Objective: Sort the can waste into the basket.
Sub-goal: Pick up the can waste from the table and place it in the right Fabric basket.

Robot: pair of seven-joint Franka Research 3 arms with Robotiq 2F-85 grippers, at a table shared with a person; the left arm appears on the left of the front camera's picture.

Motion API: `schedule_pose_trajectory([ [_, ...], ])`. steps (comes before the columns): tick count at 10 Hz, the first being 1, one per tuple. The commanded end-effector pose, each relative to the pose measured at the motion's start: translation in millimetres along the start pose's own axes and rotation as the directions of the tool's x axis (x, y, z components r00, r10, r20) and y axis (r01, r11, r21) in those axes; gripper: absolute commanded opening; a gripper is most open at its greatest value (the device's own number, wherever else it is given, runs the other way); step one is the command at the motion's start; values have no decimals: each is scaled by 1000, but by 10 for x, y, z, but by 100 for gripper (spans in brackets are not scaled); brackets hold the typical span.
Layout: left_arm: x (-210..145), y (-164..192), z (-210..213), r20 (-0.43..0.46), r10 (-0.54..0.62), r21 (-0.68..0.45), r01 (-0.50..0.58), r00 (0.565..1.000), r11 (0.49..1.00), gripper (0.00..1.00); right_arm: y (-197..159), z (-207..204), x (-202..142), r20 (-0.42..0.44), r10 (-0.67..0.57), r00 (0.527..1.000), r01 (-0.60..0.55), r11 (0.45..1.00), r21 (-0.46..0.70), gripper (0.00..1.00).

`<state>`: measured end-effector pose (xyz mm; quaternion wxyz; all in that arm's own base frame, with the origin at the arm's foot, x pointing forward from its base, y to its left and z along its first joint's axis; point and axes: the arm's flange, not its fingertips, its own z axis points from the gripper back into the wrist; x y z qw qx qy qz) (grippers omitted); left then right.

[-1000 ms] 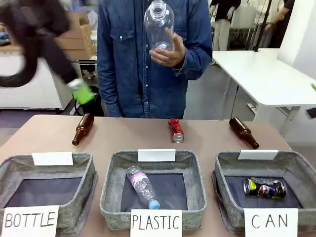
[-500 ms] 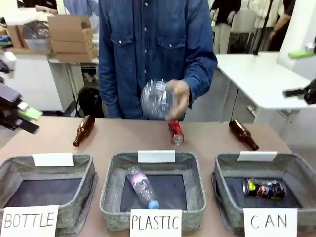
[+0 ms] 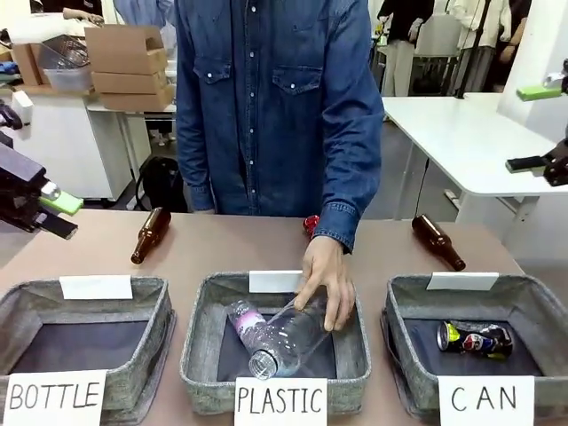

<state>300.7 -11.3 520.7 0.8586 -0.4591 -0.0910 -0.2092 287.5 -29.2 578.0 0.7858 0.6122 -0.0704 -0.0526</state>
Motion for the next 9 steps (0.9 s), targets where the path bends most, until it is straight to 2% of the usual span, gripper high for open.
schedule_pose_trajectory([
  [1,-39,25,43,-8,7,2,-7,1000,1000,79,-25,27,-12,-12,25,1000,-25,1000,-12,100],
  [9,-39,25,43,-8,7,2,-7,1000,1000,79,-25,27,-12,-12,25,1000,-25,1000,-12,100],
])
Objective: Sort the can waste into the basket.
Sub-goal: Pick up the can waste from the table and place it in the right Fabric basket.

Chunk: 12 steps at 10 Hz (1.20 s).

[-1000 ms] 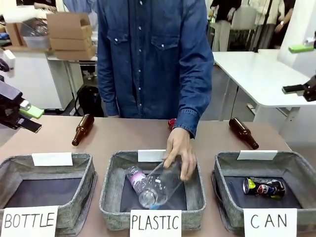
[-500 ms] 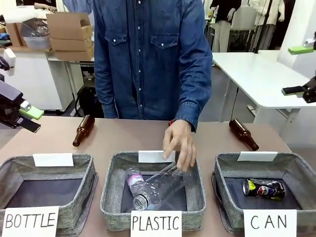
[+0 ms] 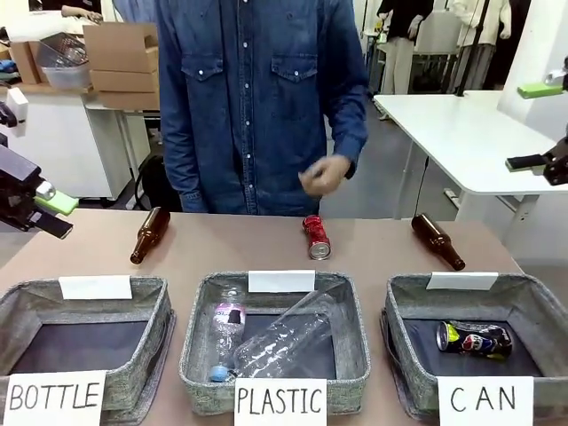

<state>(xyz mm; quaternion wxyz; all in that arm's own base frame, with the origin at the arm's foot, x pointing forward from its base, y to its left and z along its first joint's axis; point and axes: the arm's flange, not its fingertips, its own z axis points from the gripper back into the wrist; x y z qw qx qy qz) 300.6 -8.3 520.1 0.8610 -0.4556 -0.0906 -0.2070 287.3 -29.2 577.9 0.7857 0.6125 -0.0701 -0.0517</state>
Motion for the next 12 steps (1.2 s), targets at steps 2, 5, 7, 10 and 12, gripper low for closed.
schedule_pose_trajectory([
  [2,-27,7,22,-7,3,-6,-3,1000,1000,79,0,0,0,0,0,1000,0,1000,0,100],
  [5,-27,7,22,-7,3,-6,-3,1000,1000,79,164,-1060,695,-82,56,995,-85,907,-413,100],
  [7,-27,7,22,-7,3,-6,-3,1000,1000,79,78,-1813,969,-95,48,994,-97,779,-619,100],
  [10,-27,7,22,-7,3,-6,-3,1000,1000,79,78,-1999,914,-117,89,989,-140,808,-572,100],
  [12,-27,7,22,-7,3,-6,-3,1000,1000,79,-85,-2329,873,-167,114,979,-196,748,-634,100],
])
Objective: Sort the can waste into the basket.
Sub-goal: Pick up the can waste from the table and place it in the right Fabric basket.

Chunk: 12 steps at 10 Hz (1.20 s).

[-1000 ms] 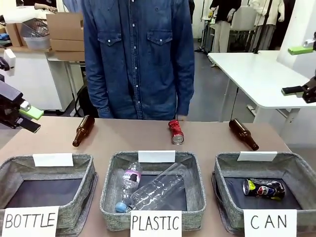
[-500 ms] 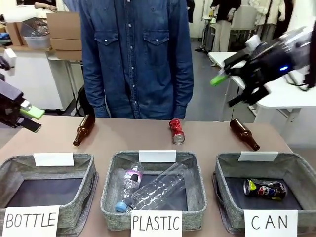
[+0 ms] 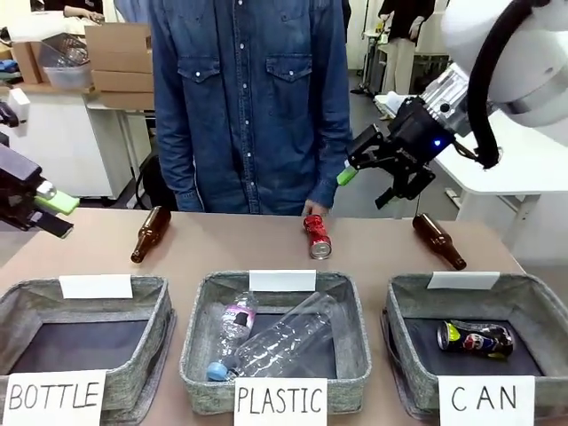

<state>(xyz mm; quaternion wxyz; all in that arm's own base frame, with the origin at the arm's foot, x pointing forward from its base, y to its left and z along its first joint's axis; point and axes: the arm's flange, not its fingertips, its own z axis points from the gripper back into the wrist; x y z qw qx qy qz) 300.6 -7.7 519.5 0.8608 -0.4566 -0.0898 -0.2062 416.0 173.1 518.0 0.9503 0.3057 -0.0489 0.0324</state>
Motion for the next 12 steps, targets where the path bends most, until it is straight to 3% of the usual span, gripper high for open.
schedule_pose_trajectory([
  [1,-23,-2,20,-7,0,-4,0,1000,1000,79,-15,-3,14,5,-9,1000,9,1000,-4,100],
  [2,-23,-2,20,-7,0,-4,0,1000,1000,79,33,-162,170,59,57,997,-54,997,-62,100],
  [3,-23,-2,20,-7,0,-4,0,1000,1000,79,29,-403,440,68,51,996,-43,994,-105,100],
  [5,-23,-2,20,-7,0,-4,0,1000,1000,79,80,-670,667,17,38,999,-35,988,-152,100],
  [6,-23,-2,20,-7,0,-4,0,1000,1000,79,56,-611,611,-17,78,997,-80,988,-134,100],
  [7,-23,-2,20,-7,0,-4,0,1000,1000,79,-158,-266,402,-56,140,989,-136,988,69,100],
  [8,-23,-2,20,-7,0,-4,0,1000,1000,79,-473,165,68,-68,209,976,-187,953,240,100],
  [9,-23,-2,20,-7,0,-4,0,1000,1000,79,-808,547,-390,-52,85,995,-72,973,218,100],
  [10,-23,-2,20,-7,0,-4,0,1000,1000,79,-938,743,-783,-42,116,992,-107,979,175,100],
  [12,-23,-2,20,-7,0,-4,0,1000,1000,79,-1108,897,-1204,11,22,1000,-23,991,131,100],
])
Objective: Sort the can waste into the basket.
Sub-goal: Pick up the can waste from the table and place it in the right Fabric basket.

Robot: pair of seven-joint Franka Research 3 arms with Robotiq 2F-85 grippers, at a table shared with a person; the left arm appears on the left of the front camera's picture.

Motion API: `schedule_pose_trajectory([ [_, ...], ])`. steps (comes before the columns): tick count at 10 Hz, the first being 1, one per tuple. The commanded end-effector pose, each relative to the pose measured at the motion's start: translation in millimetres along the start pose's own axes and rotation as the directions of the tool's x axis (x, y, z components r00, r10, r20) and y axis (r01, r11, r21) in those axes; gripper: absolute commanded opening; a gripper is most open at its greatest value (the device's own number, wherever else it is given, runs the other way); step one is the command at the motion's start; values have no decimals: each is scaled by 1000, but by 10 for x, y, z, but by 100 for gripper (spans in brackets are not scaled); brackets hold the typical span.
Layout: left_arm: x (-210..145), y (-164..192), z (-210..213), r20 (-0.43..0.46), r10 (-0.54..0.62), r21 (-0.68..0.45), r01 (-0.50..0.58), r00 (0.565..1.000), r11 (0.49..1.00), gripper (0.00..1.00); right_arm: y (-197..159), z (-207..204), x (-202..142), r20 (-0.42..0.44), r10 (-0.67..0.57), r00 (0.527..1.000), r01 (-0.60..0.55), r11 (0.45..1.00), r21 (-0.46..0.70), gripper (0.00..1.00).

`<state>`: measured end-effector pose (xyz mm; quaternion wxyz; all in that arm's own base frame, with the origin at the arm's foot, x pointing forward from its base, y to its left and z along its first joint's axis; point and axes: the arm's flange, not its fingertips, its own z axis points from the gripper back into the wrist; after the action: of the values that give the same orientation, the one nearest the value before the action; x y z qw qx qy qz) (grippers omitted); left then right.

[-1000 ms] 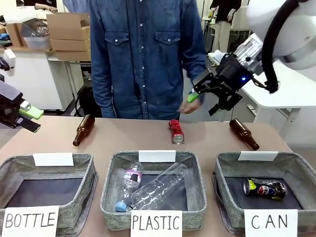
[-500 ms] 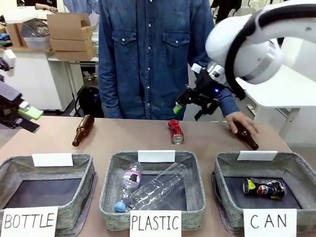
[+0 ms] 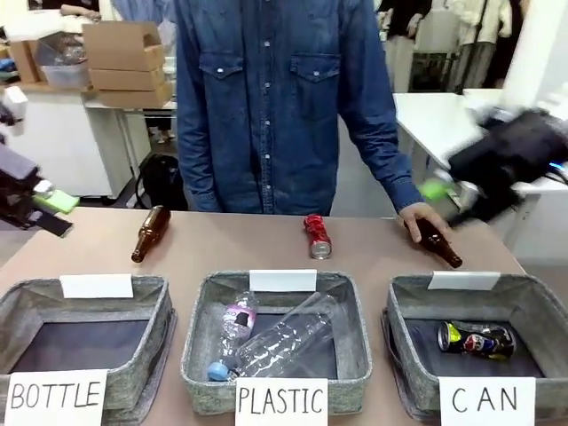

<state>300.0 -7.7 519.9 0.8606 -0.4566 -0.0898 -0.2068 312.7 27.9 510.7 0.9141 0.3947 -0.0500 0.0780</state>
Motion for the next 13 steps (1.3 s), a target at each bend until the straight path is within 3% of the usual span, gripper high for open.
schedule_pose_trajectory([
  [1,-19,4,18,-7,2,-4,-2,1000,1000,79,-33,53,-231,52,-68,996,71,996,-53,100],
  [2,-19,4,18,-7,2,-4,-2,1000,1000,79,-101,29,-215,51,-61,997,63,997,-35,100],
  [3,-19,4,18,-7,2,-4,-2,1000,1000,79,-73,-108,-5,60,-148,987,154,982,-105,100],
  [4,-19,4,18,-7,2,-4,-2,1000,1000,79,-95,129,-261,53,-41,998,43,998,-42,100],
  [5,-19,4,18,-7,2,-4,-2,1000,1000,79,-104,83,-209,62,-76,995,80,995,-62,100],
  [7,-19,4,18,-7,2,-4,-2,1000,1000,79,151,-315,433,110,3,994,9,994,-109,100],
  [8,-19,4,18,-7,2,-4,-2,1000,1000,79,257,-467,634,109,52,993,-42,995,-90,100],
  [9,-19,4,18,-7,2,-4,-2,1000,1000,79,268,-466,687,140,37,989,-24,995,-96,100],
  [11,-19,4,18,-7,2,-4,-2,1000,1000,79,-62,30,269,222,-76,972,73,997,22,100],
  [13,-19,4,18,-7,2,-4,-2,1000,1000,79,-423,452,-407,356,-179,917,148,982,113,100],
])
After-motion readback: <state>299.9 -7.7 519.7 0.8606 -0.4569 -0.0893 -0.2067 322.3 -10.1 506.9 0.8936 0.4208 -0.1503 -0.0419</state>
